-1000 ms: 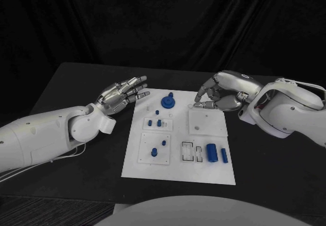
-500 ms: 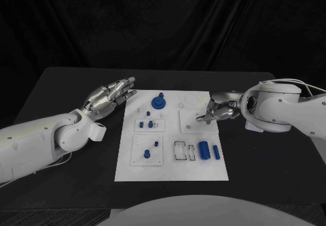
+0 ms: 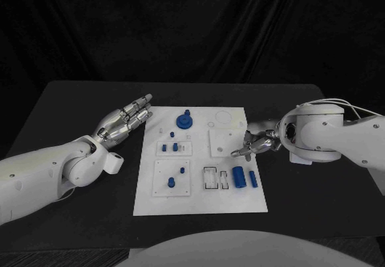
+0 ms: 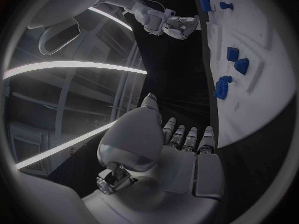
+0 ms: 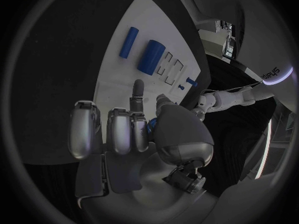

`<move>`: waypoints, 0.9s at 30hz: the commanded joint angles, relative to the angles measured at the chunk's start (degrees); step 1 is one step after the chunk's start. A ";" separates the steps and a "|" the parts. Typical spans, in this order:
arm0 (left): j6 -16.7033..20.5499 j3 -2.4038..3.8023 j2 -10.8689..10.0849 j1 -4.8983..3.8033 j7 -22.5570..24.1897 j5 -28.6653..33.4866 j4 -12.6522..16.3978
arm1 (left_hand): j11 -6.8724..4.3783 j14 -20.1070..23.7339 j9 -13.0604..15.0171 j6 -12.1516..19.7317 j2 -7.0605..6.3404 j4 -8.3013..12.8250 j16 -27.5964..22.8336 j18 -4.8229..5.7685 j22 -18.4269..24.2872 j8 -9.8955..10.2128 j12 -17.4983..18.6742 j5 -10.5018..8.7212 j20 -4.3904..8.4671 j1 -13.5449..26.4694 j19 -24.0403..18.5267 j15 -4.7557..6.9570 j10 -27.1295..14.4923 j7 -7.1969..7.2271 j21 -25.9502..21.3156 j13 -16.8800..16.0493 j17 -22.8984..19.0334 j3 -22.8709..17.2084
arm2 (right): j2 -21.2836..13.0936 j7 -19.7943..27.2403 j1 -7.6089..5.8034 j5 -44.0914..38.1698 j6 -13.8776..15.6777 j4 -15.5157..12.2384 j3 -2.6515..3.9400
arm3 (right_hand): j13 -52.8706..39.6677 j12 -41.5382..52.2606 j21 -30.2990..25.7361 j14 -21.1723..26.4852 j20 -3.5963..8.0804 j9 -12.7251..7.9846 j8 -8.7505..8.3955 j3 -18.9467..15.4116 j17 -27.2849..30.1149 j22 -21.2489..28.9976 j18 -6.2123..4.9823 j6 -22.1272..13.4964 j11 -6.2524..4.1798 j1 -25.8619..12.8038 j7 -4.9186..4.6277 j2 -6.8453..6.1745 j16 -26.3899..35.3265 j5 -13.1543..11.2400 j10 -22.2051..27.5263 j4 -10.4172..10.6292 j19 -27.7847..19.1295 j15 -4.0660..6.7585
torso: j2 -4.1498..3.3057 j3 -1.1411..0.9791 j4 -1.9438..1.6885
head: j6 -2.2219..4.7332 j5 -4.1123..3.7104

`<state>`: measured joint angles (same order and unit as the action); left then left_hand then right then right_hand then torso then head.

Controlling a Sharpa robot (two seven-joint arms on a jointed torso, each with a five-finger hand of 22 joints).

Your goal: Assemble the parts on the task board

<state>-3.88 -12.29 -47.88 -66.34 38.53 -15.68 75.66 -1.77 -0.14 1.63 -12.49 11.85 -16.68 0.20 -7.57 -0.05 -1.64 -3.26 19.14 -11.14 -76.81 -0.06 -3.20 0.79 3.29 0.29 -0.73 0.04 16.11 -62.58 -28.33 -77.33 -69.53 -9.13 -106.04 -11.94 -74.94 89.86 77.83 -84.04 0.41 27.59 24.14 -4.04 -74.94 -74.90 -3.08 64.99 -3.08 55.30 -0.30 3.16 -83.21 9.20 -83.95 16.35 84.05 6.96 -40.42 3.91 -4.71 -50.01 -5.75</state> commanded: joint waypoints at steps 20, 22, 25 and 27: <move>0.39 0.06 -0.55 0.33 14.64 -2.11 0.85 | 2.79 0.14 -0.12 0.40 0.81 0.23 -0.20 -1.79 0.05 0.19 0.38 2.36 -0.70 -1.62 0.06 -1.90 0.12 -0.20 -0.29 0.04 -0.04 -0.84 | -0.86 -5.56 2.43 -3.44 -1.49 -3.76 0.00 | -15.06 0.14 -1.90 -3.12 -1.58 -5.65 -11.05 -1.86 3.63 -11.15 0.12 -3.19 1.91 2.10 -2.65 -2.01 2.93 -5.37 -6.05 -1.03 1.58 -1.88 | 0.11 0.08 0.02 | 0.01 0.28; 0.15 0.06 -0.53 0.33 14.52 -2.11 0.81 | 2.99 0.14 -0.12 0.44 0.88 0.26 -0.20 -1.92 0.05 0.19 0.43 2.62 -0.85 -1.87 0.06 -2.10 0.10 -0.30 -0.29 0.05 -0.04 -0.97 | -0.87 -5.64 2.77 -4.16 -1.05 -3.94 0.00 | -15.06 0.14 -1.99 -3.10 -1.60 -5.83 -11.28 -1.95 3.73 -11.12 0.09 -3.17 1.91 2.02 -2.67 -2.18 2.97 -5.51 -6.05 -0.95 1.54 -1.87 | 0.14 0.11 0.01 | 0.01 0.33; -0.33 0.06 -0.52 0.33 14.29 -2.11 0.75 | 3.39 0.14 -0.11 0.43 0.98 0.38 -0.20 -2.13 0.05 0.18 0.41 3.14 -1.12 -2.35 0.06 -2.36 0.12 -0.47 -0.29 0.04 -0.04 -1.22 | -0.87 -5.67 3.26 -4.92 -0.23 -4.17 -0.01 | -15.06 0.14 -1.97 -3.10 -1.61 -5.99 -11.50 -1.99 3.74 -11.12 0.08 -3.12 1.92 2.04 -2.69 -2.37 2.96 -5.66 -6.05 -0.93 1.54 -1.86 | 0.08 0.09 -0.01 | 0.01 0.40; -0.70 0.06 -0.49 0.33 14.08 -2.11 0.65 | 3.85 0.14 -0.11 0.45 1.06 0.55 -0.20 -2.33 0.05 0.17 0.41 3.75 -1.39 -2.92 0.06 -2.79 0.14 -0.60 -0.29 0.03 -0.04 -1.50 | -0.80 -5.68 3.58 -5.24 0.23 -4.20 -0.01 | -15.06 0.14 -1.89 -3.12 -1.60 -6.10 -11.59 -1.96 3.62 -11.14 0.09 -2.80 1.90 2.26 -2.64 -2.60 2.88 -5.71 -6.05 -1.02 1.56 -1.81 | 0.04 0.04 0.00 | 0.01 0.47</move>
<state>-3.23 -12.28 -48.46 -66.09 38.68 -17.63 76.26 1.65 -0.02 1.59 -12.08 12.86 -16.11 0.20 -9.33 -0.06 -1.65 -3.04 22.69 -12.19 -79.18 -0.03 -5.76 0.96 2.87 0.31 -0.74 0.09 14.89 -63.35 -32.61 -73.98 -72.59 -10.44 -110.02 -11.95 -74.92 89.86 76.14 -84.04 -0.94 21.49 12.74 -5.72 -71.26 -74.93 -3.10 61.98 -1.52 57.71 -2.98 0.98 -80.48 3.67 -84.04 15.47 83.95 5.52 -40.34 3.98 -4.71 -50.01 -5.36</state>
